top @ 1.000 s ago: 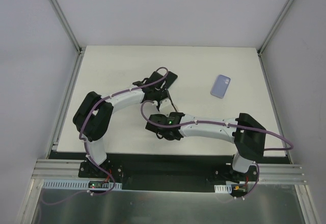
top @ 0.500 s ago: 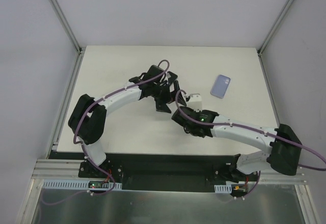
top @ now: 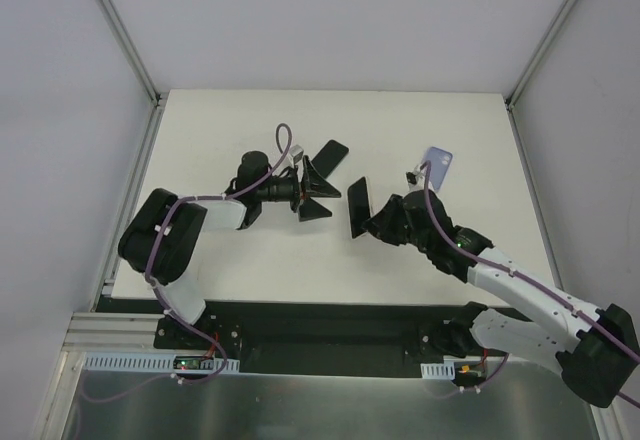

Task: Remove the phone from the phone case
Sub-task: Remove the phone case from the phone.

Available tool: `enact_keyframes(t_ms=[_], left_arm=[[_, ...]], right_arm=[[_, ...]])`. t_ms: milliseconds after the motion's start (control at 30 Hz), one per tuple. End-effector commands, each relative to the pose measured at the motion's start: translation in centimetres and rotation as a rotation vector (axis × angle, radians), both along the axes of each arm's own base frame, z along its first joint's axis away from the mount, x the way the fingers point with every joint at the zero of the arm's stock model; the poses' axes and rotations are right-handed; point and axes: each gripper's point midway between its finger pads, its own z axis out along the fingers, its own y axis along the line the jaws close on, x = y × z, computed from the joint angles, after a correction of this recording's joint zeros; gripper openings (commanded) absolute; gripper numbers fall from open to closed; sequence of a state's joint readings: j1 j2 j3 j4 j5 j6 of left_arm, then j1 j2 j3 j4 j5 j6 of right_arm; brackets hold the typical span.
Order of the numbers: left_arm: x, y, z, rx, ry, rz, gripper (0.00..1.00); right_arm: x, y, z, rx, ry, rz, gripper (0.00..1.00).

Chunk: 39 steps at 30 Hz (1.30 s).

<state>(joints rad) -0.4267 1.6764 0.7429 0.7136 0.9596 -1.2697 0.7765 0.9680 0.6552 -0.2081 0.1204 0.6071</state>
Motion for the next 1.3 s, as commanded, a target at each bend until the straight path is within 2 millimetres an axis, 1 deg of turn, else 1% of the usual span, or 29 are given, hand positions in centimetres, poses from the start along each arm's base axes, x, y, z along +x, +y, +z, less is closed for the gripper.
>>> enact_keyframes(t_ms=[0,33,67,100,133,200,333,433,567,600,700,767,867,900,933,1000,1033,1133,1167,1200,1233,1267], left_arm=[[-0.6,-0.9,5.7,-0.266,-0.197,-0.104,0.91],[-0.4,-0.9,5.9,-0.293,-0.194,-0.101,0.9],[-0.7,-0.8,7.4,-0.36,-0.212,-0.112,0.89],[-0.3,-1.0,6.6,-0.37,-0.177,-0.105,0.88],[-0.2,-1.1,6.5,-0.378,-0.157,-0.107,0.85],[-0.4,-1.4,6.0,-0.373,-0.15,-0.11,0.84],[-0.5,-1.3,6.6,-0.379,-0.181,-0.106,0.82],[-0.2,-1.4,7.2,-0.39,-0.203,-0.1,0.78],[0.6,-1.3,7.8,-0.401,-0.201,-0.075,0.71],[0.8,-1.2,7.8,-0.402,-0.201,-0.071,0.67],[1.0,-1.0,8.8,-0.415,-0.223,-0.065,0.61],[1.0,-1.1,9.4,-0.422,-0.235,-0.069,0.6],[1.2,-1.0,10.0,-0.436,-0.222,-0.052,0.51],[1.3,-1.0,10.3,-0.442,-0.225,-0.046,0.47],[1.3,-0.9,10.5,-0.445,-0.229,-0.044,0.4],[1.2,-0.9,11.1,-0.453,-0.237,-0.042,0.33],[1.2,-0.8,11.4,-0.458,-0.238,-0.042,0.26],[1.1,-0.7,12.0,-0.467,-0.242,-0.037,0.24],[1.0,-0.7,12.2,-0.469,-0.244,-0.038,0.24],[1.0,-0.7,12.4,-0.472,-0.247,-0.037,0.26],[1.0,-0.6,12.5,-0.473,-0.245,-0.038,0.29],[1.0,-0.5,12.8,-0.478,-0.249,-0.035,0.38]], right_arm=[[1.3,4.7,8.5,0.353,-0.137,0.134,0.02],[1.2,5.1,8.5,0.383,-0.107,0.145,0.01],[1.5,5.0,8.5,0.397,-0.097,0.14,0.01],[1.7,5.3,8.7,0.419,-0.098,0.145,0.01],[1.6,5.5,8.8,0.433,-0.094,0.151,0.01],[2.0,5.7,9.1,0.463,-0.091,0.15,0.01],[2.0,6.2,9.6,0.514,-0.075,0.17,0.01],[2.3,6.5,9.3,0.551,-0.025,0.165,0.01],[3.0,6.3,7.9,0.603,0.095,0.102,0.01],[3.1,6.4,7.8,0.611,0.101,0.097,0.02],[3.3,6.3,7.3,0.616,0.123,0.08,0.01],[3.2,6.4,7.2,0.621,0.137,0.083,0.01],[3.1,6.5,6.5,0.627,0.18,0.071,0.01],[3.0,6.5,5.8,0.622,0.202,0.06,0.01],[3.0,6.4,5.5,0.622,0.21,0.05,0.01],[2.9,6.4,4.8,0.627,0.243,0.035,0.01],[2.9,6.4,4.5,0.625,0.253,0.031,0.01],[2.7,6.7,4.1,0.636,0.281,0.037,0.01],[2.8,6.8,4.2,0.651,0.284,0.035,0.01],[2.8,6.8,4.0,0.654,0.298,0.034,0.01],[2.7,6.8,3.8,0.657,0.306,0.033,0.01],[2.8,6.9,3.6,0.667,0.311,0.031,0.01]])
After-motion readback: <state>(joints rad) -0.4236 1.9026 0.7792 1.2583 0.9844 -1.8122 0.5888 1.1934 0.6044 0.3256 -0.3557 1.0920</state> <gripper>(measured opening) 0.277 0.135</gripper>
